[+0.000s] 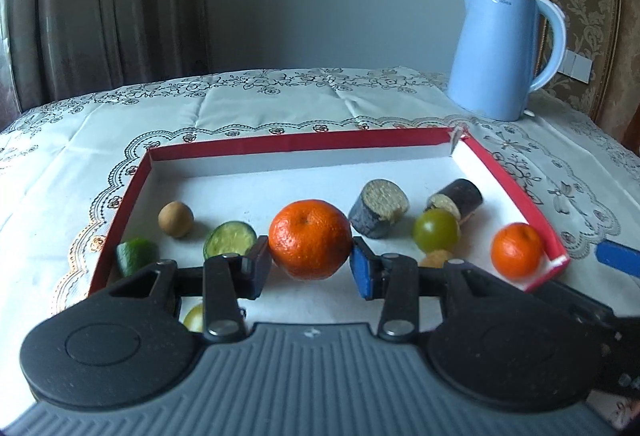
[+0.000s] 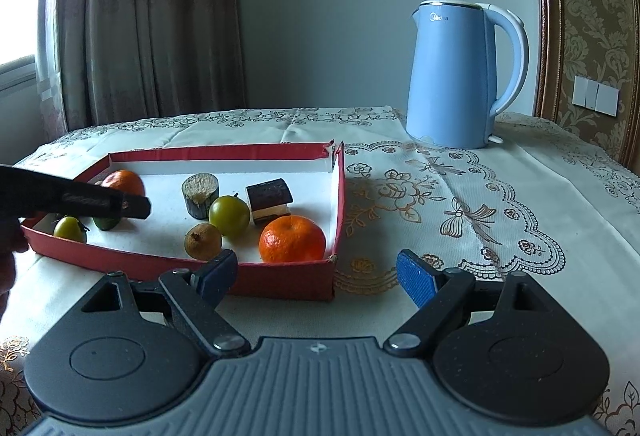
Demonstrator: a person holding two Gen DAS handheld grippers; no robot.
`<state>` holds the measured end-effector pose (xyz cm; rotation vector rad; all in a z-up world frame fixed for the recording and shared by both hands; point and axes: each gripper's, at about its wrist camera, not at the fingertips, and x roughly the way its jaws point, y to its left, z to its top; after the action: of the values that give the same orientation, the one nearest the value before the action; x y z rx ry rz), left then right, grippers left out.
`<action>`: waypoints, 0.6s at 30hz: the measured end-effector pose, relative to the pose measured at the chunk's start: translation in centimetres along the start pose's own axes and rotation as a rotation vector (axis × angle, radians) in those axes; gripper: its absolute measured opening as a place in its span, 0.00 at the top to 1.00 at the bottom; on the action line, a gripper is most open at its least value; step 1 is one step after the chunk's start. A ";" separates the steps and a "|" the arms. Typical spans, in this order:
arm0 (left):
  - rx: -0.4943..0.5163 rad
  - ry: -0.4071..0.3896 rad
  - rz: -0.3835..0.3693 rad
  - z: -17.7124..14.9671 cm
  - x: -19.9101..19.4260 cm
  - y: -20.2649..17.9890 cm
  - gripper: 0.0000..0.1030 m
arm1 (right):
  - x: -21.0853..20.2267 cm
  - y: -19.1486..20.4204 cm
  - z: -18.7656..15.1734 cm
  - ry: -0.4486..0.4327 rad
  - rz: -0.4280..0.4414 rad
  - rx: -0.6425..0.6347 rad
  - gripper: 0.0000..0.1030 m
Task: Organize fruits
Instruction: 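Carry the mandarin with the left gripper into the tray and open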
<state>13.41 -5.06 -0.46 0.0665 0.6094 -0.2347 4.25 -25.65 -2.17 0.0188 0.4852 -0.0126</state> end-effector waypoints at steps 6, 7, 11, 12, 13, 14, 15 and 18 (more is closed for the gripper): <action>-0.004 -0.004 0.020 0.2 1.1 0.2 0.62 | 0.3 0.1 0.0 0.012 0.003 -0.005 0.16; -0.005 -0.006 0.022 0.2 1.2 0.2 0.62 | 0.3 0.2 0.0 0.014 0.004 -0.006 0.16; -0.015 -0.008 0.037 0.2 1.9 0.5 0.61 | 0.3 0.2 -0.1 0.018 0.005 -0.007 0.16; -0.024 -0.008 0.036 0.2 2.0 0.7 0.61 | 0.4 0.2 -0.1 0.018 0.005 -0.007 0.16; -0.031 -0.010 0.035 0.3 2.0 0.7 0.61 | 0.4 0.2 -0.1 0.019 0.005 -0.007 0.16; -0.032 -0.011 0.037 0.3 2.0 0.8 0.60 | 0.4 0.2 -0.1 0.020 0.005 -0.007 0.16; -0.030 -0.013 0.043 0.2 2.0 0.8 0.60 | 0.4 0.2 -0.1 0.021 0.005 -0.007 0.16; -0.001 -0.017 0.067 0.0 2.2 0.2 0.59 | 0.4 0.2 -0.1 0.021 0.004 -0.007 0.16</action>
<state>15.18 -5.28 -1.69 0.0836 0.5889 -0.1702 4.57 -25.43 -2.49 0.0136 0.5065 -0.0066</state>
